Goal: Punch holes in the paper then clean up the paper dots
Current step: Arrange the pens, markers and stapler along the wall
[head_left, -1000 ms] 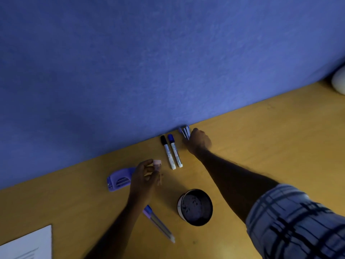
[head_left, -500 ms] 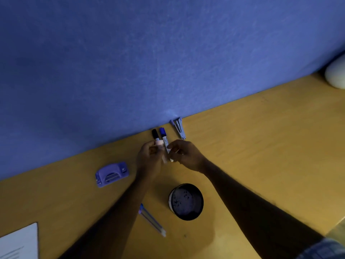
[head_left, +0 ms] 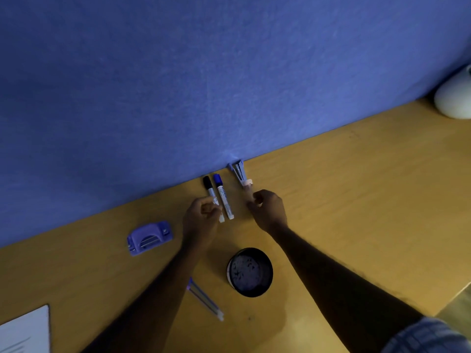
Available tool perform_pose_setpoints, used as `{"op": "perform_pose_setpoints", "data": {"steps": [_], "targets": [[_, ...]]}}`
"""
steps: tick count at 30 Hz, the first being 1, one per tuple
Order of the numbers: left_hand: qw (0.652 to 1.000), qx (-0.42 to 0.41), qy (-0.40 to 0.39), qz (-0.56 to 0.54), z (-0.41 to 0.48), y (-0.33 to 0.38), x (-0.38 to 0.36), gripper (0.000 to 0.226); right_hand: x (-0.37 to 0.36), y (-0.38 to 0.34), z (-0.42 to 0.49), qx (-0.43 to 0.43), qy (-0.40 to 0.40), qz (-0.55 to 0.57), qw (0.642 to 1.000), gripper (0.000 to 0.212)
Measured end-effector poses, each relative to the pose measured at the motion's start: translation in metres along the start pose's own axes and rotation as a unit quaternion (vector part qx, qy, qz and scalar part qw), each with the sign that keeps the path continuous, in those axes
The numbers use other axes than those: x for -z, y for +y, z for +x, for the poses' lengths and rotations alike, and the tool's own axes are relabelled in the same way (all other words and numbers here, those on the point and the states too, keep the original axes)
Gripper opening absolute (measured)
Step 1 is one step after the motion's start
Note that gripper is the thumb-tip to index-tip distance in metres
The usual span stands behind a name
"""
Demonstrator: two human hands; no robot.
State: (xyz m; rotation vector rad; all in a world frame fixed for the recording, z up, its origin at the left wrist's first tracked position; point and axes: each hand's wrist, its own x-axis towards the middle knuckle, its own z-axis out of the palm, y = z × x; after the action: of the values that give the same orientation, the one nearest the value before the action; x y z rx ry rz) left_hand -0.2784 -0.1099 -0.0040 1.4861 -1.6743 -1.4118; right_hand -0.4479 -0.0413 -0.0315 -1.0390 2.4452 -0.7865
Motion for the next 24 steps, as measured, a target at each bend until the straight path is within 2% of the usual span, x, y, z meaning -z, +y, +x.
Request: {"op": "perform_pose_setpoints", "data": {"steps": [5, 8, 15, 21, 24], "targets": [[1.0, 0.0, 0.007, 0.001, -0.008, -0.018, 0.014, 0.021, -0.001, 0.013, 0.009, -0.101, 0.026, -0.038, 0.994, 0.034], [1.0, -0.009, 0.001, -0.008, -0.012, -0.024, 0.017, 0.019, -0.003, 0.013, 0.018, -0.102, 0.038, -0.072, 0.991, 0.033], [1.0, -0.017, -0.002, 0.002, -0.018, -0.031, 0.023, 0.02, -0.005, 0.005, 0.027, -0.101, 0.039, -0.071, 0.992, 0.047], [1.0, -0.021, 0.003, 0.012, -0.019, -0.03, 0.026, 0.02, -0.007, -0.002, 0.025, -0.047, 0.04, -0.081, 0.995, 0.045], [1.0, -0.012, -0.005, 0.007, -0.019, -0.03, 0.027, 0.021, -0.007, -0.002, 0.025, -0.072, 0.041, -0.079, 0.993, 0.047]]}}
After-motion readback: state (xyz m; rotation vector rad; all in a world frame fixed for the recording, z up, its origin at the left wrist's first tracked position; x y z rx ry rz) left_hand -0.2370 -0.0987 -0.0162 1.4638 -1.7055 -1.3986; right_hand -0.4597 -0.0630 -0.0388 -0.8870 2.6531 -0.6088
